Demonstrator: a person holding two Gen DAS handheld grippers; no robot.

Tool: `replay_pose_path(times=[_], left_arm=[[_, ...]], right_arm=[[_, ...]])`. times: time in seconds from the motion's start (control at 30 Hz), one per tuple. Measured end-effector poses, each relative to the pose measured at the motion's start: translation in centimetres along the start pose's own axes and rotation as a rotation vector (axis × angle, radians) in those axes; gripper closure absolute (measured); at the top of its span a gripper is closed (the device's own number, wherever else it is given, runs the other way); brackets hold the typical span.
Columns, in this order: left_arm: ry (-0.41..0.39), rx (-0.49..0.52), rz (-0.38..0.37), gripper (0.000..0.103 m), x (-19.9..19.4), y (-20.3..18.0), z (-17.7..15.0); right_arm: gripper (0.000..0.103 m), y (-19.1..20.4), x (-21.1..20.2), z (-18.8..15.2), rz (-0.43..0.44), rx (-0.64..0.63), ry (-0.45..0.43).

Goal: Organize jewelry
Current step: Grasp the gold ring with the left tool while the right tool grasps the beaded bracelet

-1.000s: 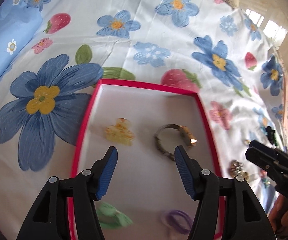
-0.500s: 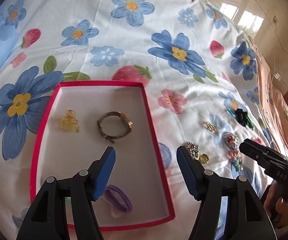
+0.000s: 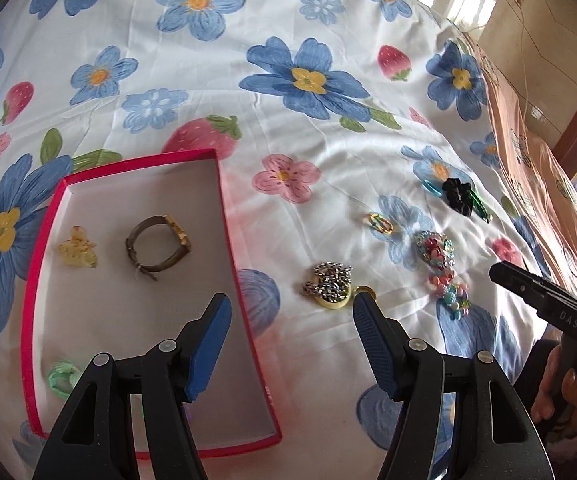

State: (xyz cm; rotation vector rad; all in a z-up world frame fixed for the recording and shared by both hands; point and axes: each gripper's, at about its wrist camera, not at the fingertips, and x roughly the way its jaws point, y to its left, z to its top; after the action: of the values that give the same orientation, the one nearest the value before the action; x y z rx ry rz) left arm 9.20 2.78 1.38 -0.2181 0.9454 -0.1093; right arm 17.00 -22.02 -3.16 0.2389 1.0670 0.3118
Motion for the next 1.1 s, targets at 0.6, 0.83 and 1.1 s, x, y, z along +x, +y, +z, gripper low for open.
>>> replay_pose_path(times=[0.6, 0.83, 1.1], left_arm=[[0.108, 0.152, -0.093, 0.064, 7.4, -6.1, 0.8], [0.155, 0.176, -0.088, 0.067, 10.2, -6.9, 0.9], [0.173, 0.183, -0.075, 0.077, 12.1, -7.2, 1.0]], right_arm=[[0.062, -2.9, 3.5, 1.3, -0.052, 0.014, 0.042], [0.062, -3.5, 5.4, 1.8, -0.062, 0.026, 0.072], [0.071, -4.4, 7.3, 1.4, -0.084, 0.04, 0.109]])
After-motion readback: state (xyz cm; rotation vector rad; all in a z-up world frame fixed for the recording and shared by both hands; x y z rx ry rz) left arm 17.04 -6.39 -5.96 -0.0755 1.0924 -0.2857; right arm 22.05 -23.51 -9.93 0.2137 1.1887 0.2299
